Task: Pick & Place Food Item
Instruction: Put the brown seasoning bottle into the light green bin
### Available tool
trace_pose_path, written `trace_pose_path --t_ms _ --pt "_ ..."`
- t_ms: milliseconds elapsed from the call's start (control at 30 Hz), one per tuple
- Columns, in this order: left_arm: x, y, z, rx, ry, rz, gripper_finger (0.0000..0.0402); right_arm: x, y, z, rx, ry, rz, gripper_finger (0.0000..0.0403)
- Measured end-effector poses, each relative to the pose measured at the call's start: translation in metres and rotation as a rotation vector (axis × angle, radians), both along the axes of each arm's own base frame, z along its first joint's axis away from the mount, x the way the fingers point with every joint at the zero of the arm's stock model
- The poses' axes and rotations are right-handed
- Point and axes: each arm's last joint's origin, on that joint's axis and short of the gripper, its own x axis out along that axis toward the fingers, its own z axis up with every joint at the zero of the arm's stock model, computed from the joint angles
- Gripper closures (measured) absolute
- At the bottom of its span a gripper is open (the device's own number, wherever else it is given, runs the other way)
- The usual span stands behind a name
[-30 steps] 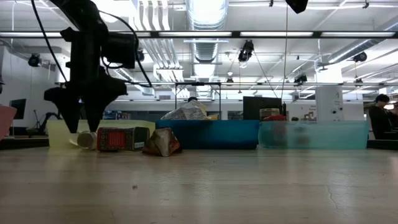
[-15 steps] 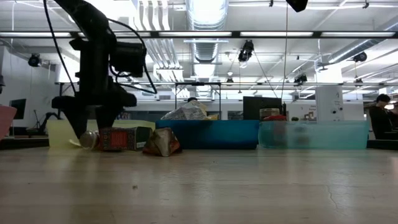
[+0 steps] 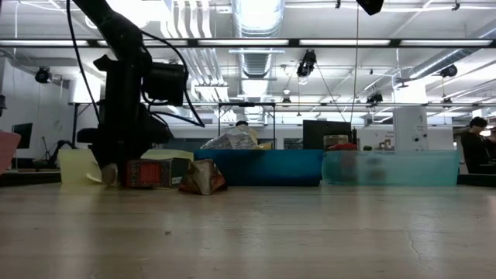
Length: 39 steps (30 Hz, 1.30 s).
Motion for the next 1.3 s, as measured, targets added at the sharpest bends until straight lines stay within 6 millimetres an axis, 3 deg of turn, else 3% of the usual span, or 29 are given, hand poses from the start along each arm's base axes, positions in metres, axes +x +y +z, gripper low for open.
trace_pose_path --t_ms 300,567,767,1000,1300 --pt "-0.007 -0.005 0.007 -0.082 0.025 -0.138 0.0214 0.0 0.0 0.0 -0.002 0.0 0.0 0.0108" --pt "-0.011 -0.006 0.054 -0.116 0.01 -0.238 0.0214 0.0 0.0 -0.001 -0.09 0.008 0.031 0.0108" --pt "-0.007 -0.01 0.098 -0.259 -0.301 -0.201 0.0214 0.008 0.001 -0.005 -0.239 0.039 0.098 0.0108" --pt "0.018 -0.01 0.14 -0.42 -0.669 -0.265 0.0214 0.03 0.013 -0.018 -0.407 0.092 0.239 0.0108" --pt "0.036 -0.009 0.162 -0.502 -0.917 -0.351 0.0214 0.072 0.03 -0.012 -0.494 -0.063 0.405 0.0108"
